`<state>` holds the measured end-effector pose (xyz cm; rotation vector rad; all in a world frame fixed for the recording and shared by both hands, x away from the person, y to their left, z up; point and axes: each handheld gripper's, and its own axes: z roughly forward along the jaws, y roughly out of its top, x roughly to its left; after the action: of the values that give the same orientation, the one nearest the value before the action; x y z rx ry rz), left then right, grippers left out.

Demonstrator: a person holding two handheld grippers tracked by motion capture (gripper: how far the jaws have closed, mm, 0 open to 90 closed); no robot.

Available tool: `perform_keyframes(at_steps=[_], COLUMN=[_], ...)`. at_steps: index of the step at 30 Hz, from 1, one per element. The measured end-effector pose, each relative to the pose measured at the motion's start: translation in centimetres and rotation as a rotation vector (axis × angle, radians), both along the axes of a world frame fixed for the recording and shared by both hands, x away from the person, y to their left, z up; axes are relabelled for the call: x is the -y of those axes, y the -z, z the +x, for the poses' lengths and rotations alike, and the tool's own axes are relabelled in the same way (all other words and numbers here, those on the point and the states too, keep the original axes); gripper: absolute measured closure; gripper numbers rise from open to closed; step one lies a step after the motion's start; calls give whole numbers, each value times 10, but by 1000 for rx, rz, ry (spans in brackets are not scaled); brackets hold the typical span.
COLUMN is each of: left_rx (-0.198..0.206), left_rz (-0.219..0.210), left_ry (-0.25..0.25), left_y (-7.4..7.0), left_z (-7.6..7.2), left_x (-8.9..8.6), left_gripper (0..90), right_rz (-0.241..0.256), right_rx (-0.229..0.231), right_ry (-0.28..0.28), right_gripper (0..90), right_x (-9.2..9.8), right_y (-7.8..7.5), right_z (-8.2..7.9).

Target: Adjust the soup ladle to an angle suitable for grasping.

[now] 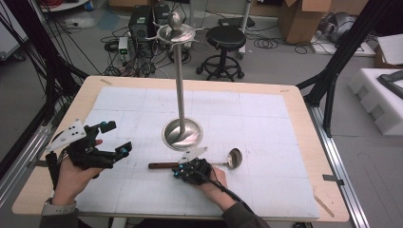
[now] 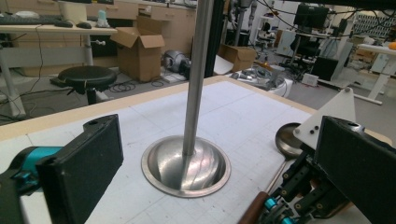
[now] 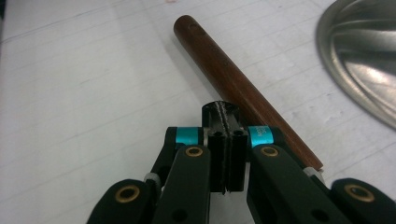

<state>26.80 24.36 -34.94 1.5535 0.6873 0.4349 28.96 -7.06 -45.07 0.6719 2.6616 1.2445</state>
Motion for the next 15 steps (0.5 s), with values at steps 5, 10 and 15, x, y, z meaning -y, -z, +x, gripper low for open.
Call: perform_keyframes(at_steps=[5,10,15], left_rx=[-2,-5,-11], left_rz=[-1,-3,-4], left_ry=[1,5,6], left_y=[0,1,3], left_z=[0,0,1], left_x=[0,1,1], left_gripper=[17,17,17], right_rz=[6,1,45], right_rx=[4,14,44], right_ry=[23,36,26], right_gripper=[900,900,900], right_x=[-2,-1,18], right_y=[1,-1,-24], right_z=[8,11,5])
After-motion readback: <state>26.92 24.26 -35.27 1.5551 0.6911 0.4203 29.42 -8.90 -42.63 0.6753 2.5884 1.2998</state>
